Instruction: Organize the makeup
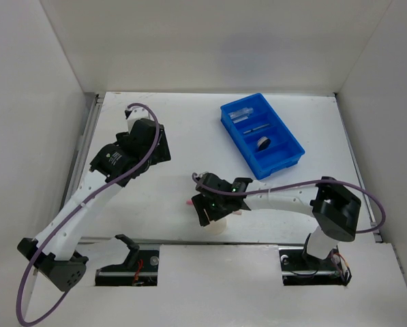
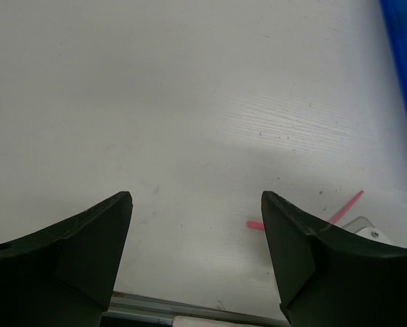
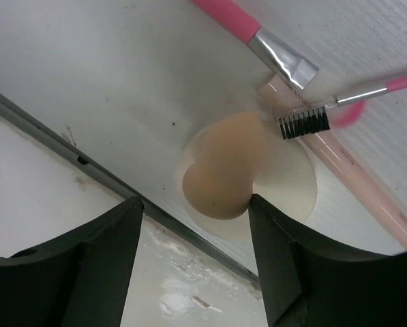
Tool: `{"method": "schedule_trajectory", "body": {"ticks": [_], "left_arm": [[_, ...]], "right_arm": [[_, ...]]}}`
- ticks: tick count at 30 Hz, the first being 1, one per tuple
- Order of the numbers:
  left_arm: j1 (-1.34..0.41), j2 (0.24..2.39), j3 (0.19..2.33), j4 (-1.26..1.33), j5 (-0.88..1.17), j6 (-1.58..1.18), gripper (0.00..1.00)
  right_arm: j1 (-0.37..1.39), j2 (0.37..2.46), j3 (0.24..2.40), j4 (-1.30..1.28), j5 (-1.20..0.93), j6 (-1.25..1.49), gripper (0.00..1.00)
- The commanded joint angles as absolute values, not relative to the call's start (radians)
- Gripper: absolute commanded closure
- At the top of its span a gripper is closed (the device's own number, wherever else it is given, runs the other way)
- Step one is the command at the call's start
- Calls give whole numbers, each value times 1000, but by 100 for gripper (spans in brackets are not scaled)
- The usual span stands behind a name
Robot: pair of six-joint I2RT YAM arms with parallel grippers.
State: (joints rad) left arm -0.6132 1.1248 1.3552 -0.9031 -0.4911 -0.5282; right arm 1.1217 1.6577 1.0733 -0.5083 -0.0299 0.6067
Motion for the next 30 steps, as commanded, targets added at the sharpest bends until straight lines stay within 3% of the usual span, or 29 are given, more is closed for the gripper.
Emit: {"method": "schedule_trajectory", "body": {"ticks": [1, 3, 6, 7, 8, 11, 13, 20, 30], "left_arm": [[-614, 1115, 1342, -917, -515, -538, 26], [-614, 1115, 1331, -907, -515, -538, 26], [-614, 1115, 1331, -897, -506, -529, 26], [-614, 1115, 1331, -897, -506, -529, 26], [-614, 1124, 1322, -897, -506, -529, 26], [-614, 1124, 1322, -897, -506, -529, 26], [-614, 1124, 1322, -897, -517, -529, 26], [-614, 1105, 1355, -919, -583, -529, 25], [-614, 1051, 1336, -836, -496, -457, 22]], "right_arm": [[1120, 1675, 1140, -468, 31, 618, 31], [1120, 1684, 1152, -468, 57, 629, 31], [1120, 1721, 1184, -500, 71, 629, 42], [1120, 1721, 1193, -500, 83, 629, 47], [1120, 1721, 1193, -500, 83, 629, 59], [1120, 1712, 1193, -520, 109, 629, 80], [1120, 1686, 1215, -560, 130, 638, 85], [1071, 1471, 1305, -724, 322, 656, 86], [586, 1316, 1220, -675, 417, 577, 85]]}}
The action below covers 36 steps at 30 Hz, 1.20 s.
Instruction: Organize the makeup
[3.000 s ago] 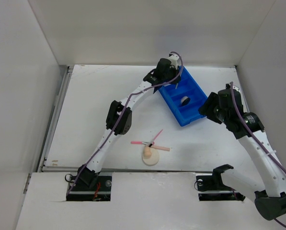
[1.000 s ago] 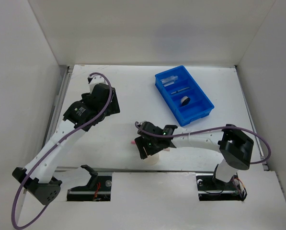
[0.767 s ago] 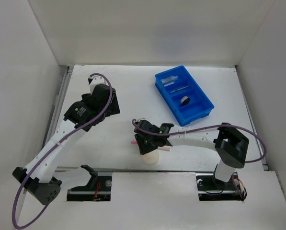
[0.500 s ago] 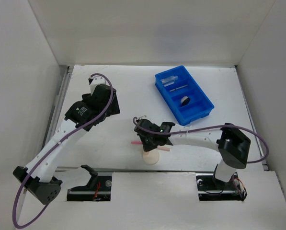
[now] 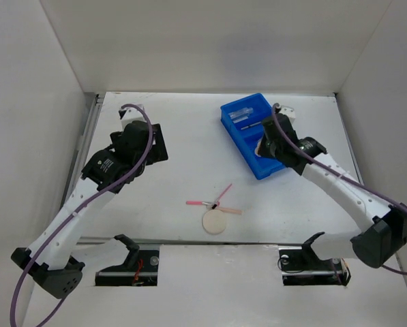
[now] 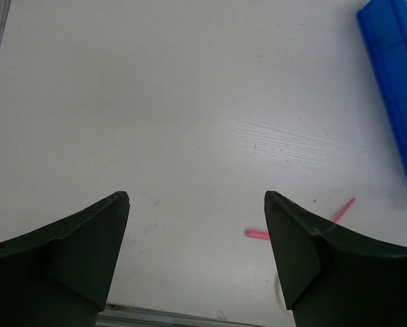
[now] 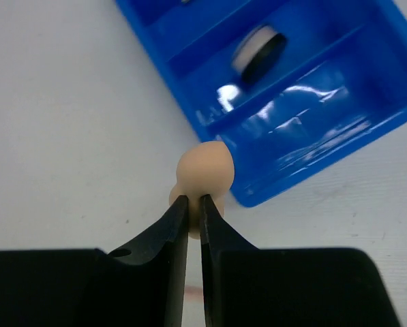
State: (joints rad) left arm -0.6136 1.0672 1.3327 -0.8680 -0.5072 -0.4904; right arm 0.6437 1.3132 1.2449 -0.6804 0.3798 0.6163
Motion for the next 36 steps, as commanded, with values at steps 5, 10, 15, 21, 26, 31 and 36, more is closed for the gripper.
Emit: {"method": "schedule_trajectory", "body": {"ticks": [5, 10, 15, 21, 26, 31, 36], "left_arm": [[-614, 1051, 1336, -827, -466, -436, 21], [-614, 1060, 1345, -836, -466, -436, 21], [-614, 1060, 1345, -836, -476, -436, 21], [-614, 1069, 1364, -836, -476, -436, 21], [-614, 1069, 1373, -836, -485, -445, 21], [-614, 1088, 1402, -859, -514, -474, 21], [-614, 1088, 1420, -859, -545, -474, 21]], "right_arm": [[381, 1376, 1178, -566, 341, 523, 85], [310, 1456, 1178, -519, 305, 488, 85], [288, 1522, 1178, -485, 265, 479, 75], [288, 1493, 1178, -476, 244, 479, 29], [333, 1347, 1158, -525, 233, 469, 33], [535, 1137, 1034, -549, 106, 446, 35], [823, 1075, 838, -462, -38, 509, 34]]}}
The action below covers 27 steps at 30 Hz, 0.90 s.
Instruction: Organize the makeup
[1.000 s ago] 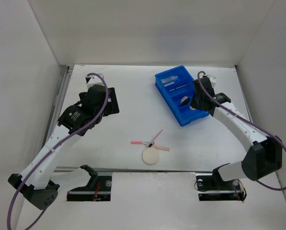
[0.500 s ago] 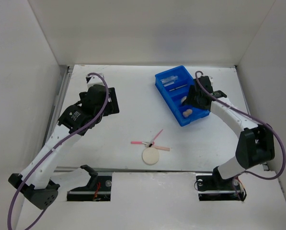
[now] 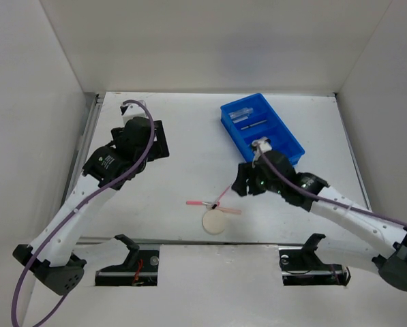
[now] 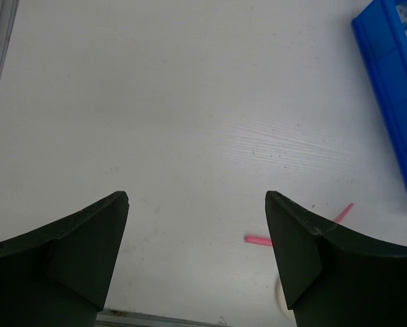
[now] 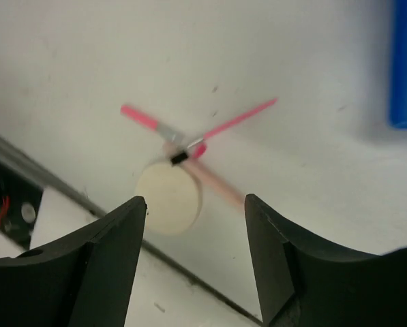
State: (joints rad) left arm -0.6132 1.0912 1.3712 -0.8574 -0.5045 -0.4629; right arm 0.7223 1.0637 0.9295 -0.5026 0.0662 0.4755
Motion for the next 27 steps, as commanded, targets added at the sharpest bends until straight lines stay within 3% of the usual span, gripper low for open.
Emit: {"method": "schedule_trajectory", "body": {"ticks": [1, 12, 22, 25, 27], "left_arm": [[-614, 1088, 1420, -859, -545, -474, 21], [-614, 1098, 1411, -868, -535, -474, 21], [-614, 1080, 1393, -859, -526, -474, 21], [-614, 1080, 1384, -859, -526, -474, 21], [-614, 1080, 1384, -859, -526, -474, 21]], "right_arm": [[857, 1075, 777, -422, -38, 544, 34], [1045, 1354, 715, -256, -114, 621, 34], [1045, 1497, 773, -209, -61, 611, 37], [1045, 1525, 793, -209, -37, 601, 41], [1045, 1546, 802, -221, -28, 592, 58]]}}
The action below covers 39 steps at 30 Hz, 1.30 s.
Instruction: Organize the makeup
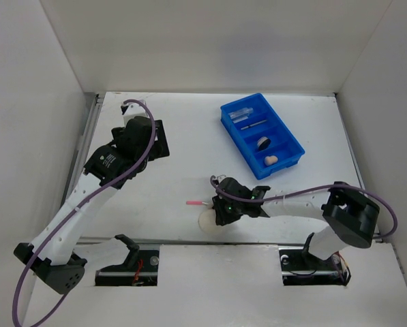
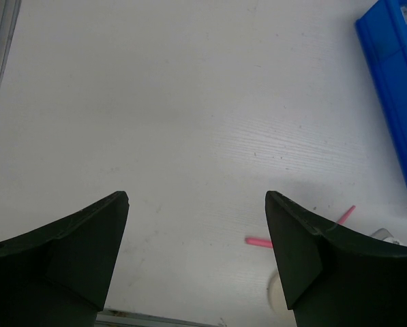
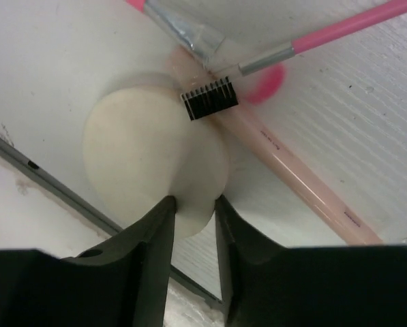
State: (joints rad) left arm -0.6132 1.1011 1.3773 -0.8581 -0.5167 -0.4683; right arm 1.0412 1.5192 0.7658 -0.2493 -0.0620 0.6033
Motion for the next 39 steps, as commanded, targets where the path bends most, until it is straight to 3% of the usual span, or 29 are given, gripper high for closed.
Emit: {"method": "schedule_trajectory", "body": {"ticks": [1, 2, 5, 13, 18, 29, 39], "left_arm": [[-614, 1080, 1384, -859, -526, -474, 21], [-614, 1080, 1384, -859, -526, -474, 21], [-614, 1080, 1384, -859, -526, -474, 21], [-614, 1080, 1384, -850, -517, -474, 21], [-614, 1071, 1384, -841, -517, -474, 21], [-614, 1051, 1393, -870, -560, -454, 21], [-614, 1032, 1393, -879, -569, -434, 21]], "right_arm": [[1045, 1546, 814, -221, -18, 592, 67], [1045, 1546, 825, -241, -18, 592, 85], [1045, 1503, 866, -319, 4, 592, 100], [1020, 1191, 1052, -662, 221, 557, 100], [813, 1154, 1123, -776, 365, 557, 100], [284, 1357, 1114, -549, 305, 420, 100], [195, 1531, 1192, -549, 310, 420, 100]]}}
